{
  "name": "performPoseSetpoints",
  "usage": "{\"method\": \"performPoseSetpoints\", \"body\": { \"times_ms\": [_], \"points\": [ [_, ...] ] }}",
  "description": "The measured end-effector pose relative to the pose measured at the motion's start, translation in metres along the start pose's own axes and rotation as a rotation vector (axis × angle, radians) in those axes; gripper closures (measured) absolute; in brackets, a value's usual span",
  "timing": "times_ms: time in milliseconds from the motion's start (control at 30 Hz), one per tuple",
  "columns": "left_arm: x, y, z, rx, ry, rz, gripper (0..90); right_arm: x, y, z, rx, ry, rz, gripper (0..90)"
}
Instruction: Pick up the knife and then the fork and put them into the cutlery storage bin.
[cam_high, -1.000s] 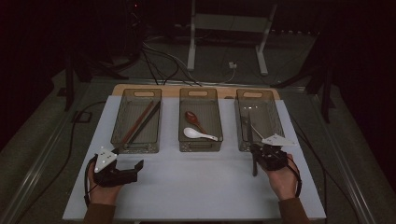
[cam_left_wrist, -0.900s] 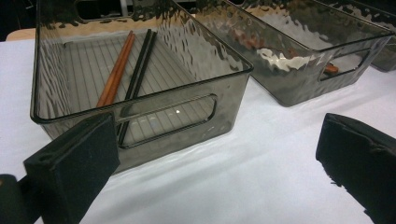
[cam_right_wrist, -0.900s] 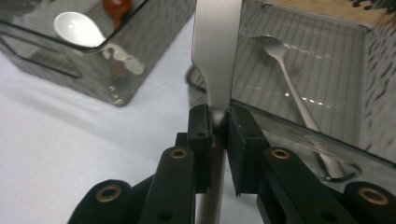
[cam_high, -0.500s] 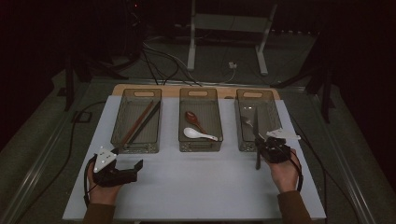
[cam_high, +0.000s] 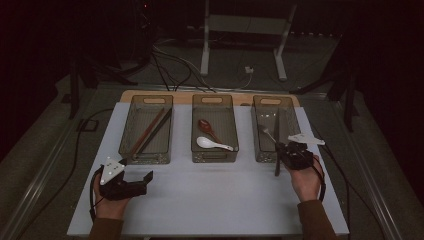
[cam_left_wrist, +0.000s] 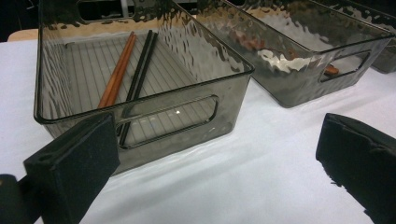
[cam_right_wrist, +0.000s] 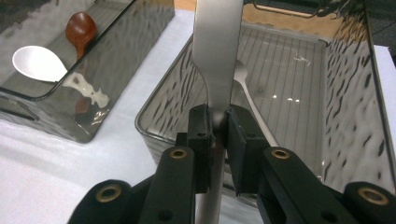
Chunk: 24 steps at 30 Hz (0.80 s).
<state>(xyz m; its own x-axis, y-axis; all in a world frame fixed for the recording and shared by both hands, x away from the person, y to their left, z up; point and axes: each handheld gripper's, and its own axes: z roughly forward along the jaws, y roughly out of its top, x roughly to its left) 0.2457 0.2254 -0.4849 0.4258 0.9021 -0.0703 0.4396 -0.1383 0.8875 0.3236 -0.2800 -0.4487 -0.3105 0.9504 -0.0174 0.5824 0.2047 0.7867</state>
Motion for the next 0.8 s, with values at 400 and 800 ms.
{"method": "performPoseSetpoints", "body": {
  "times_ms": [400,800],
  "points": [
    [0.0,0.0,0.0,-0.001,-0.002,0.0,0.6,-0.006,0.01,-0.001,-0.02,-0.012,0.024,80.7],
    [0.0,0.0,0.0,0.0,-0.001,-0.003,0.6,-0.012,0.023,0.001,-0.021,-0.033,0.03,80.7]
  ]
}}
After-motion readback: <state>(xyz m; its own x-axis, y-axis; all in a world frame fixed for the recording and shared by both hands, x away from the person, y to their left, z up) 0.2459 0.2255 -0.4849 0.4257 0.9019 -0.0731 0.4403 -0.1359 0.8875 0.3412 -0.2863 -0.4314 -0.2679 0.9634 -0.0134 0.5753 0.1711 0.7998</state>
